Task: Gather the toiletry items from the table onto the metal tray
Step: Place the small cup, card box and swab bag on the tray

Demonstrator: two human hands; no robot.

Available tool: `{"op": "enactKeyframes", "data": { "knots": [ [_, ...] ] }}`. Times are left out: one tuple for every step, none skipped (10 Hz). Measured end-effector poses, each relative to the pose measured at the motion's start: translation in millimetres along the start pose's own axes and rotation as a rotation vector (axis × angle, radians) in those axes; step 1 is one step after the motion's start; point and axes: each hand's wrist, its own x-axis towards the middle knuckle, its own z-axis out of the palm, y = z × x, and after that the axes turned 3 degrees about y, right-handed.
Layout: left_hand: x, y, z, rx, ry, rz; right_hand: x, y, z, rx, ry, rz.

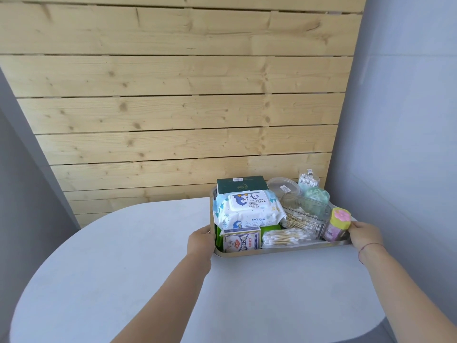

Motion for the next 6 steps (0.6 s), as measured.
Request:
{"op": "enactKeyframes", "data": {
  "knots": [
    [-2,0,2,-0.005,0.012,0.011,1,2,-1,0.004,0.008,0.007],
    [-5,1,2,-0.02,0.012,0.009,-4,-1,-2,0.01,0.014,0.005],
    [-5,1,1,0.0,-0.009,0.01,-24,-9,-6,0.083,0.057,0.005],
    [-7,0,-6,-0.014,0.01,-0.03,-58,-35,-23,0.068,0.223,-0.118],
    [-5,0,-15,-0.029,0.119,0.087,-106,-85,-34,0.175,0.35,-0.338],
    [4,21,-25,-0.04,0.278,0.325,-185,-124,-6,0.258,0.184,-0.604]
  ]
}}
